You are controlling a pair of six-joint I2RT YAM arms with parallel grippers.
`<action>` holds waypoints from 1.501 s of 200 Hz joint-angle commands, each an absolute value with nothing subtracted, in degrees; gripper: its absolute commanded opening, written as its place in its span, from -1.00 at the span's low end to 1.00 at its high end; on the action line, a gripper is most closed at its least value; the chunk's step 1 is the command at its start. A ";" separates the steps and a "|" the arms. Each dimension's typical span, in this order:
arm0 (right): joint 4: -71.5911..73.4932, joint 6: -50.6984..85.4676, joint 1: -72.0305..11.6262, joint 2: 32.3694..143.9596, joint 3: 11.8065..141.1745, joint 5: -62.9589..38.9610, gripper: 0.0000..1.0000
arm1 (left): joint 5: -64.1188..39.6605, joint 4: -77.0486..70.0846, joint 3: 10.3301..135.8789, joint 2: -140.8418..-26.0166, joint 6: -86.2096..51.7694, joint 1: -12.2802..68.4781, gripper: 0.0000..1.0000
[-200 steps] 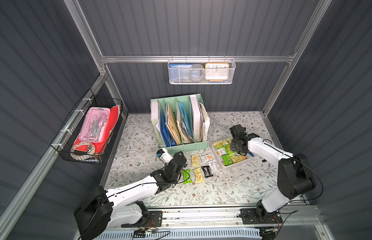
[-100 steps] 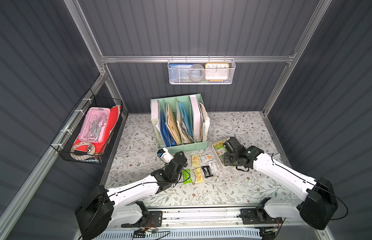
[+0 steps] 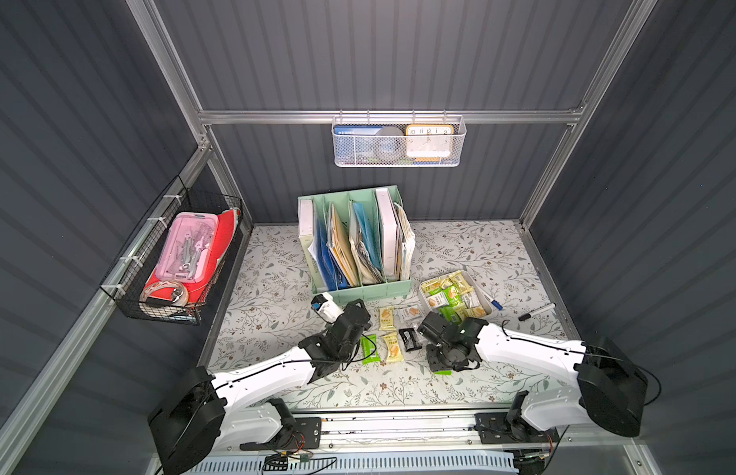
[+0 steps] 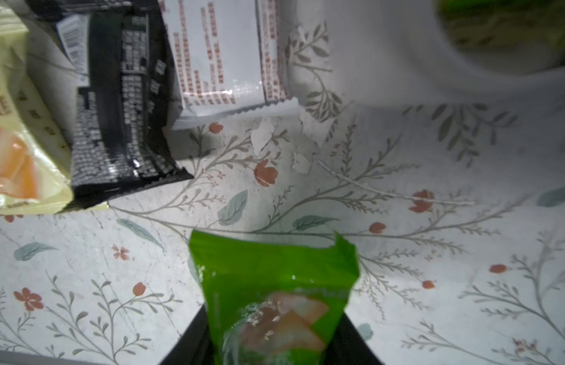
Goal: Take the cookies out of the storage box
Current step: Place the cookie at the center of the board.
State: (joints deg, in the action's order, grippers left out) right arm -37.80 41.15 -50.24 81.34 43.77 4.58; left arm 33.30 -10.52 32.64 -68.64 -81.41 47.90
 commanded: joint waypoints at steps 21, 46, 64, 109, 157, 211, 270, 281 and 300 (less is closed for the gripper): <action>-33.34 41.50 -50.45 86.22 43.07 4.89 -0.18 | 32.96 -8.75 33.73 -68.83 -81.56 47.51 -0.38; -33.77 41.13 -50.45 86.97 43.40 6.40 -0.02 | 33.05 -8.53 33.59 -68.73 -81.47 47.49 -0.38; -34.33 41.13 -50.45 85.59 43.23 7.13 0.14 | 32.80 -8.70 33.91 -68.90 -81.02 47.46 -0.38; -37.78 40.00 -50.37 75.99 43.28 10.51 0.31 | 30.59 -6.00 39.95 -72.88 -76.09 47.60 -0.36; -40.07 35.97 -42.10 61.46 45.57 18.67 0.25 | 29.53 -5.65 49.00 -80.46 -68.75 52.03 -0.40; -47.22 31.73 -27.94 53.46 47.95 19.44 0.21 | 23.28 -6.37 60.76 -95.19 -63.81 56.24 -0.22; -48.43 33.04 -26.03 46.76 48.47 24.78 0.16 | 15.79 -4.00 74.73 -109.15 -58.49 56.43 -0.02; -48.10 33.78 -25.99 45.38 48.05 24.93 0.15 | 14.18 -3.43 77.84 -111.75 -57.59 56.36 -0.01; -47.23 34.05 -26.00 41.93 46.51 25.50 0.14 | 13.14 -1.81 84.28 -116.16 -55.48 56.43 0.00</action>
State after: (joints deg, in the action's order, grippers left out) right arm -46.81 32.91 -26.17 45.60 47.13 23.14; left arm 16.49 -4.95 77.32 -112.12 -60.34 56.36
